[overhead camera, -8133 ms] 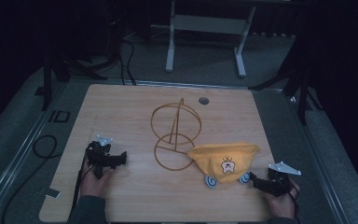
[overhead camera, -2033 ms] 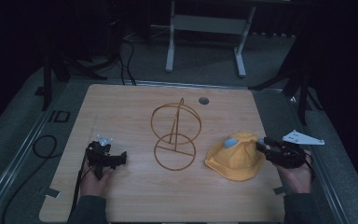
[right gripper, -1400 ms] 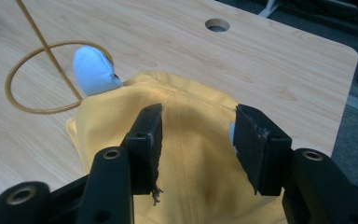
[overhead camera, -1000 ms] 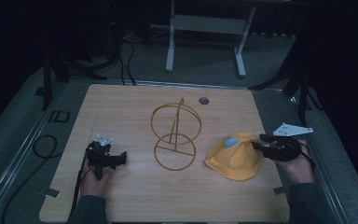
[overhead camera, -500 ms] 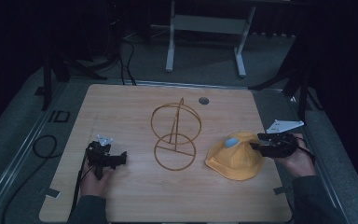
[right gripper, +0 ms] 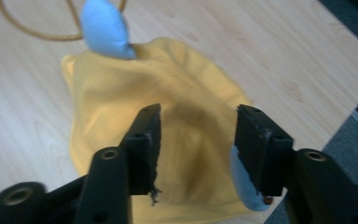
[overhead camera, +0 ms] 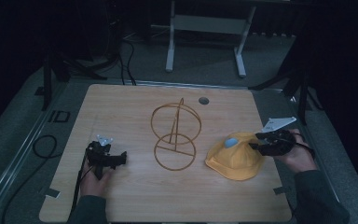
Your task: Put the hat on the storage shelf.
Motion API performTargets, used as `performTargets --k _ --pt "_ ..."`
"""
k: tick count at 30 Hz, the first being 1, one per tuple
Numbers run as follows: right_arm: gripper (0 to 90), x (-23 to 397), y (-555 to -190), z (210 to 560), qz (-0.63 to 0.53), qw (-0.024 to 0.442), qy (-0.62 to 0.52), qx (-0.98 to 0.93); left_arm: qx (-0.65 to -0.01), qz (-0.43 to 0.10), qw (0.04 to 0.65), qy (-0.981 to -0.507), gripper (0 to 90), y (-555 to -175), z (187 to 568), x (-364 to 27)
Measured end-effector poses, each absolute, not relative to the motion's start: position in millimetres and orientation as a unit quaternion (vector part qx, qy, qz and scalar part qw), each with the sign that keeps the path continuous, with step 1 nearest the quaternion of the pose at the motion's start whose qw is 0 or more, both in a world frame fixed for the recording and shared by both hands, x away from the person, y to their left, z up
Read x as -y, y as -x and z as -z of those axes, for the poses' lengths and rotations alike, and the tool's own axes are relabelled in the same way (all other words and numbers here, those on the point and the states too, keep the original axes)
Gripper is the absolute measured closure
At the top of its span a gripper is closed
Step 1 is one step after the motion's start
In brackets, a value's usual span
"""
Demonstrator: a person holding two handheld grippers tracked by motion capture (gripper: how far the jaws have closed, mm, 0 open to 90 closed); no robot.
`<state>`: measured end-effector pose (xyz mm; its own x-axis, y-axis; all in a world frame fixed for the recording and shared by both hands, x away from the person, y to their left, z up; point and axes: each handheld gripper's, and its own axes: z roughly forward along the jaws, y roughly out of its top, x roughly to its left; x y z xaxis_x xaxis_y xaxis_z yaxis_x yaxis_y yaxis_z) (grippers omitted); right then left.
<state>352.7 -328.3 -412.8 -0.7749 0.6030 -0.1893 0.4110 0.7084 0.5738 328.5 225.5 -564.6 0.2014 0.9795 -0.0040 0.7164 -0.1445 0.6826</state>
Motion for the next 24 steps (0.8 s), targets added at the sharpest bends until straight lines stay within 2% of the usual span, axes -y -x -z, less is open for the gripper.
performTargets --k 7,13,24 --pt "49.8 320.0 -356.4 409.9 -0.230 0.191 -0.261 -0.918 -0.588 -0.230 0.286 -0.721 0.4 -328.5 564.6 -225.5" --pt "55.8 310.5 -363.7 407.1 -0.200 0.189 -0.241 -0.931 -0.589 -0.230 0.285 -0.721 0.4 -328.5 564.5 -225.6" --pt "54.3 297.5 -379.9 402.6 -0.135 0.161 -0.211 -0.955 -0.589 -0.231 0.287 -0.719 0.4 -328.6 564.7 -225.3"
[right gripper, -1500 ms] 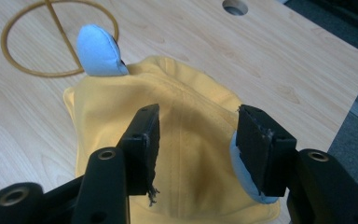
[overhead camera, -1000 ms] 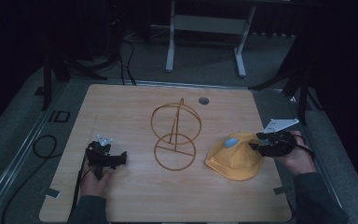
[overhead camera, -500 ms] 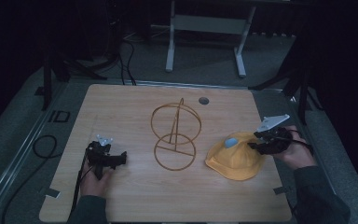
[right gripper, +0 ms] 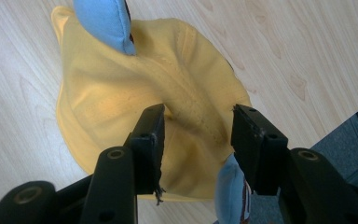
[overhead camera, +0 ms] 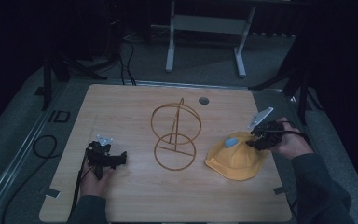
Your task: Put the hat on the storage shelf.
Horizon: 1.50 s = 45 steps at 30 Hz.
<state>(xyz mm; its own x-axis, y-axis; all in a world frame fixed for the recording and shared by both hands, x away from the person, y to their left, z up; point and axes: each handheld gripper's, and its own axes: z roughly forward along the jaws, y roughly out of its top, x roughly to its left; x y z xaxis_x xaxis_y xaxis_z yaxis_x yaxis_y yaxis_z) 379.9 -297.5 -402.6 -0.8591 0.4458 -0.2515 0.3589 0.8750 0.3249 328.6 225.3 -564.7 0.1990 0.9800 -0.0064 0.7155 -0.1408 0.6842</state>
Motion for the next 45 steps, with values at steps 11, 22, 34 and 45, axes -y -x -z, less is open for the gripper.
performTargets --k 11,22,34,45 --pt "53.9 288.9 -391.5 405.4 -0.107 0.141 -0.191 -0.965 -0.589 -0.231 0.286 -0.720 0.4 -328.6 564.7 -225.4" --pt "79.1 276.0 -397.9 412.6 -0.069 0.120 -0.163 -0.977 -0.589 -0.231 0.286 -0.720 0.3 -328.6 564.7 -225.5" --pt "85.0 273.1 -393.1 402.5 -0.060 0.127 -0.158 -0.977 -0.589 -0.231 0.286 -0.720 0.4 -328.6 564.7 -225.5" --pt "85.0 270.2 -390.8 390.4 -0.056 0.136 -0.146 -0.978 -0.588 -0.231 0.286 -0.720 0.3 -328.6 564.6 -225.6"
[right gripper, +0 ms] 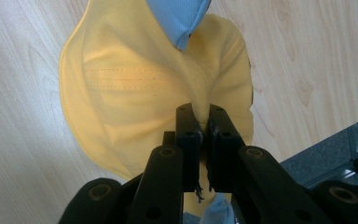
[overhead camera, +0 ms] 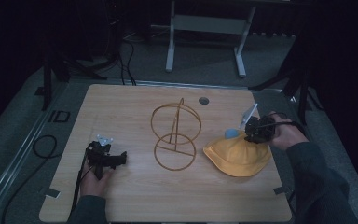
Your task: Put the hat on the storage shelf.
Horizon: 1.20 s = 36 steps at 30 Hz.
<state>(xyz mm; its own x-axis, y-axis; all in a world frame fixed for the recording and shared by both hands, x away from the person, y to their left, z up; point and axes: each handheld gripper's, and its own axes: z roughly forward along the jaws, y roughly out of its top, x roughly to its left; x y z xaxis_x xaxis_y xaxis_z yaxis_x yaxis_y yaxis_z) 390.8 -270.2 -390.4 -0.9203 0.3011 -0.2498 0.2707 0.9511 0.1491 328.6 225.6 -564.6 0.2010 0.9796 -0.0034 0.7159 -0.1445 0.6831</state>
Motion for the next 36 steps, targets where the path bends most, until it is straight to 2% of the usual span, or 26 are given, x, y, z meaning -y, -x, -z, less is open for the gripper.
performTargets --k 27,36 --pt "84.9 263.3 -393.7 346.5 -0.079 0.157 -0.145 -0.974 -0.588 -0.230 0.285 -0.721 0.4 -328.6 564.5 -225.6" --pt "84.9 266.5 -395.5 335.9 -0.096 0.148 -0.155 -0.972 -0.588 -0.230 0.285 -0.721 0.4 -328.6 564.5 -225.6"
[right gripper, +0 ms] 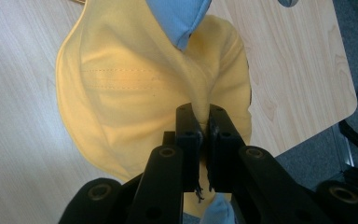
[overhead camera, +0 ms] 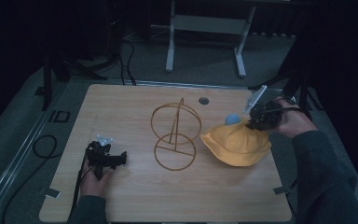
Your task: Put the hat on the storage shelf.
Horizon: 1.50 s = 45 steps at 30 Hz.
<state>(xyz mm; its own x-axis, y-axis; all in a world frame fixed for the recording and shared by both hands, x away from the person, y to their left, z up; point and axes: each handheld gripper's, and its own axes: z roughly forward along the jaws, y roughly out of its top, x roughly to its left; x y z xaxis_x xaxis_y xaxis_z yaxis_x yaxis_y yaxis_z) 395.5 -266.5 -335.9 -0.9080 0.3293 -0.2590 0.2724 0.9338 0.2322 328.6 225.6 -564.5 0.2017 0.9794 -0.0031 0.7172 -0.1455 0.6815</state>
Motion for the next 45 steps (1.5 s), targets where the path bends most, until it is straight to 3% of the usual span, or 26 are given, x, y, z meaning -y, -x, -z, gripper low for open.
performTargets --k 45 --pt "85.0 290.7 -396.6 284.8 -0.146 0.169 -0.187 -0.957 -0.588 -0.230 0.285 -0.721 0.4 -328.6 564.5 -225.6"
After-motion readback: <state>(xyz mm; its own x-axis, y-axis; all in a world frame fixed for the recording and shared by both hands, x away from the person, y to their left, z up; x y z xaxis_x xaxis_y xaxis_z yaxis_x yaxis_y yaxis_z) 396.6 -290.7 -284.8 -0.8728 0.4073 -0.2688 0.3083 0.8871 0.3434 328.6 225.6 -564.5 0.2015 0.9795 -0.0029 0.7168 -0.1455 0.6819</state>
